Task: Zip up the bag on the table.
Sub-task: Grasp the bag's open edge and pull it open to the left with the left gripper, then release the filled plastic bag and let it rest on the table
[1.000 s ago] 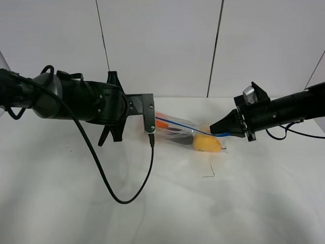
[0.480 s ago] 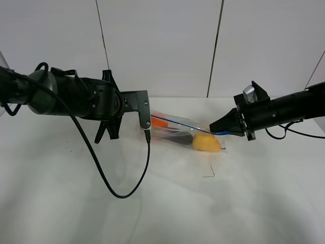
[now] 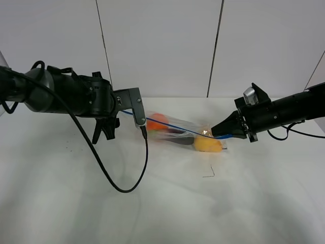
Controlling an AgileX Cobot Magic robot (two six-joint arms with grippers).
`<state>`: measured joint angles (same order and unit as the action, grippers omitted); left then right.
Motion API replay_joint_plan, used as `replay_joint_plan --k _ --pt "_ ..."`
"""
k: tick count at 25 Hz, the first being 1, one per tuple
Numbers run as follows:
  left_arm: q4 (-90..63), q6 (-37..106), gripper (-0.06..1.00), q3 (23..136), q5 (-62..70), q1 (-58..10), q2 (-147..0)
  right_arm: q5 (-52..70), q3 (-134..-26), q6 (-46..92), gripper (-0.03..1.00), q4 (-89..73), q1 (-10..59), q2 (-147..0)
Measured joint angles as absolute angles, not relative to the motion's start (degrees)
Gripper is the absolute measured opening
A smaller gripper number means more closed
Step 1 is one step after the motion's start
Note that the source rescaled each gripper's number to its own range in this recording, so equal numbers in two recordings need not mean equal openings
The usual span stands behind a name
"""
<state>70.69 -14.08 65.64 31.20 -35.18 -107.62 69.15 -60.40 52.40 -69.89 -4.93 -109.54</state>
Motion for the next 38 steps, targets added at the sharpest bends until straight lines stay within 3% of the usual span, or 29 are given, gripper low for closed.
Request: replay_joint_plan --k 10,16,23,28,33,38 --pt "70.31 -18.11 0.79 65.64 30.87 -35.18 -107.5 69.15 -60.4 52.82 0.0 -69.87 -4.93 -109.54" --pt "70.31 -18.11 0.97 65.64 27.17 -35.23 -107.5 69.15 -60.4 52.82 0.0 -69.87 -4.93 -109.54" --pt "69.32 -19.44 0.99 65.64 32.31 -35.35 -107.5 69.15 -60.4 53.04 0.0 -69.87 -4.93 -109.54" --pt "69.08 -31.95 0.99 65.64 41.58 -34.66 -107.39 69.15 -60.4 53.09 0.0 -69.87 -4.93 -109.54" --pt "64.41 -40.91 0.99 65.64 47.05 -29.76 -105.12 69.15 -60.4 53.14 0.0 -69.87 -4.93 -109.54" --pt "47.83 -33.07 0.99 65.62 47.6 -20.14 -98.46 69.15 -60.4 53.46 0.0 -69.87 -4.93 -109.54"
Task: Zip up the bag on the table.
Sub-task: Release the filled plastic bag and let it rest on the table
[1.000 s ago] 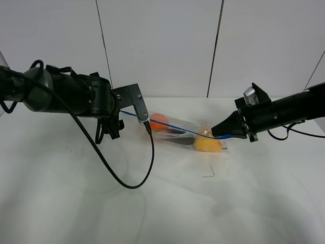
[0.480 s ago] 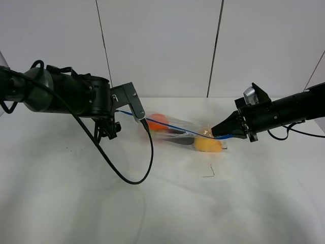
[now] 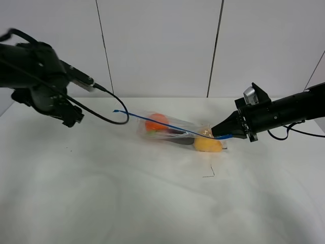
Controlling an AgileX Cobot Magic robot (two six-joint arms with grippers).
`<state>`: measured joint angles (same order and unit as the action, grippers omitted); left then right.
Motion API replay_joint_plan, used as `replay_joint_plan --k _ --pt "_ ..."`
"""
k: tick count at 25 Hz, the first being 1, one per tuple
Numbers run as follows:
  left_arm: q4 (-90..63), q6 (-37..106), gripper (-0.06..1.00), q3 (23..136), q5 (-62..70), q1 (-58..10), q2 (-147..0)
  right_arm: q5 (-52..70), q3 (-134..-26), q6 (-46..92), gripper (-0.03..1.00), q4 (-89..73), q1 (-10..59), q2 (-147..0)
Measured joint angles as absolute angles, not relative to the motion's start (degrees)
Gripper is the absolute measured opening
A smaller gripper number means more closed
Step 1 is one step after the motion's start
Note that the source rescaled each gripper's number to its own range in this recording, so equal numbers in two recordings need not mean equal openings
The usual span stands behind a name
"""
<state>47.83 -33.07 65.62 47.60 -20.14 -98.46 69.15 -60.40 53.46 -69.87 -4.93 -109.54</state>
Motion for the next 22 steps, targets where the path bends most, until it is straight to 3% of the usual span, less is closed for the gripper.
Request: replay_joint_plan --k 7,11,22 --pt "21.3 -14.91 0.99 65.62 48.25 -3.63 -87.69 68.91 -60.4 53.96 0.0 -69.87 -4.93 -109.54" --pt "16.23 -10.16 0.99 65.62 48.64 2.26 -81.57 68.91 -60.4 54.15 0.0 -69.87 -4.93 -109.54" --pt "15.75 -8.36 0.99 60.2 55.86 3.83 -69.17 68.91 -60.4 54.54 0.0 -70.08 -4.93 -109.54"
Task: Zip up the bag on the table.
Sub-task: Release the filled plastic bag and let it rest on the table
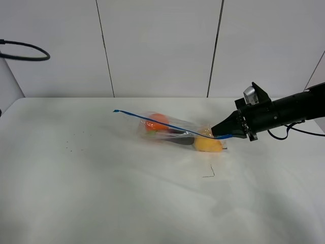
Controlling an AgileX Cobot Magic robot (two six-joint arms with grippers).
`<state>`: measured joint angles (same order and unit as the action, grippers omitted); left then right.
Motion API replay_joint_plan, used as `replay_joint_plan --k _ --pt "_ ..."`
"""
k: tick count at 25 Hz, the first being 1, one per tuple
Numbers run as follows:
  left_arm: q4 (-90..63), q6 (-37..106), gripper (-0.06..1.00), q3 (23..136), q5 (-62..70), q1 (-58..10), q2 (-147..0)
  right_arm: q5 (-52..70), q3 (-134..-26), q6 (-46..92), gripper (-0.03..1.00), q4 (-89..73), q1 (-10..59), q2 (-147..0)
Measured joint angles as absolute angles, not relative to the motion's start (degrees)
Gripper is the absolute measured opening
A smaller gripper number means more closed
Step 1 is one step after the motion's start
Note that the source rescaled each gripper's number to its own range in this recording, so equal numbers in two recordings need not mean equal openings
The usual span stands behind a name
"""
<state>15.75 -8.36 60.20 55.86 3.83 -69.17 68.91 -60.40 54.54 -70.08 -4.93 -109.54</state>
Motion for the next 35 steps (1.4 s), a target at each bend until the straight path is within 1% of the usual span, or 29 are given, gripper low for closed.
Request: replay_joint_plan --k 8,13,20,25,30,35 --pt "12.92 -8.12 0.99 43.06 49.9 3.83 -51.26 68.91 -60.4 54.95 0.0 -70.22 -4.93 -109.54" --pt "11.4 -8.12 0.99 36.29 49.68 3.83 -37.54 68.91 -60.4 55.0 0.0 -70.22 -4.93 -109.54" --pt "9.72 -5.62 0.99 34.57 54.82 3.83 -20.84 68.91 -60.4 55.0 0.0 -70.24 -4.93 -109.54" --pt "7.21 -3.36 0.99 34.57 56.07 3.83 -10.86 68.91 -60.4 55.0 0.0 -70.24 -4.93 -109.54" --pt "4.57 -2.99 0.99 33.54 58.0 3.83 -4.44 68.97 -60.4 55.0 0.0 -70.24 -4.93 -109.54" --pt "0.8 0.47 0.99 33.15 58.61 3.83 0.03 69.02 -60.4 55.02 0.0 -70.24 -4.93 -109.54"
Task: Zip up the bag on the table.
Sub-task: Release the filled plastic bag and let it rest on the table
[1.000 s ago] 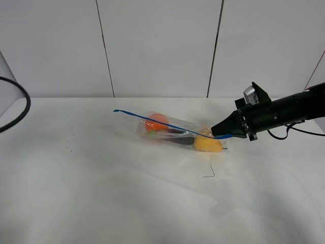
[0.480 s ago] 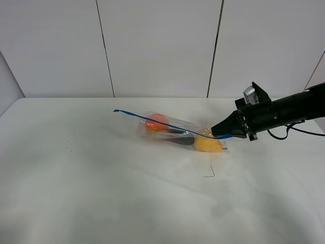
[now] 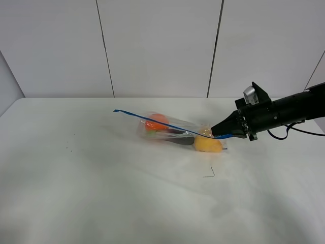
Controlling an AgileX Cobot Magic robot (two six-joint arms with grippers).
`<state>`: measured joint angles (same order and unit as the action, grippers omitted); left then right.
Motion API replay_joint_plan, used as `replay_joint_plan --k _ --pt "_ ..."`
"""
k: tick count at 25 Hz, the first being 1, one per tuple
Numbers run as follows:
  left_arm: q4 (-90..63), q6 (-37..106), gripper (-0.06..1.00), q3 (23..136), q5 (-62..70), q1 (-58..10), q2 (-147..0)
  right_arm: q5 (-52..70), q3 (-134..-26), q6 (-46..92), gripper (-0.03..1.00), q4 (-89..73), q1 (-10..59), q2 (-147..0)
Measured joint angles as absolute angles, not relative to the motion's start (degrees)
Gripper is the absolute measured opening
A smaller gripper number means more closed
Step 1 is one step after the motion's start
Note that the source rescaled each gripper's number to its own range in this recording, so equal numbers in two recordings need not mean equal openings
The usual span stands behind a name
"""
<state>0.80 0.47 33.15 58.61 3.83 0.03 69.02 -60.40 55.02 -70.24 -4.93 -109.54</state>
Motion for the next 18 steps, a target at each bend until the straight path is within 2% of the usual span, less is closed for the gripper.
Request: replay_joint_plan --k 18 --pt "-0.45 2.44 0.99 28.47 60.2 3.83 0.15 69.02 -60.4 55.86 0.0 -70.24 -4.93 -109.54"
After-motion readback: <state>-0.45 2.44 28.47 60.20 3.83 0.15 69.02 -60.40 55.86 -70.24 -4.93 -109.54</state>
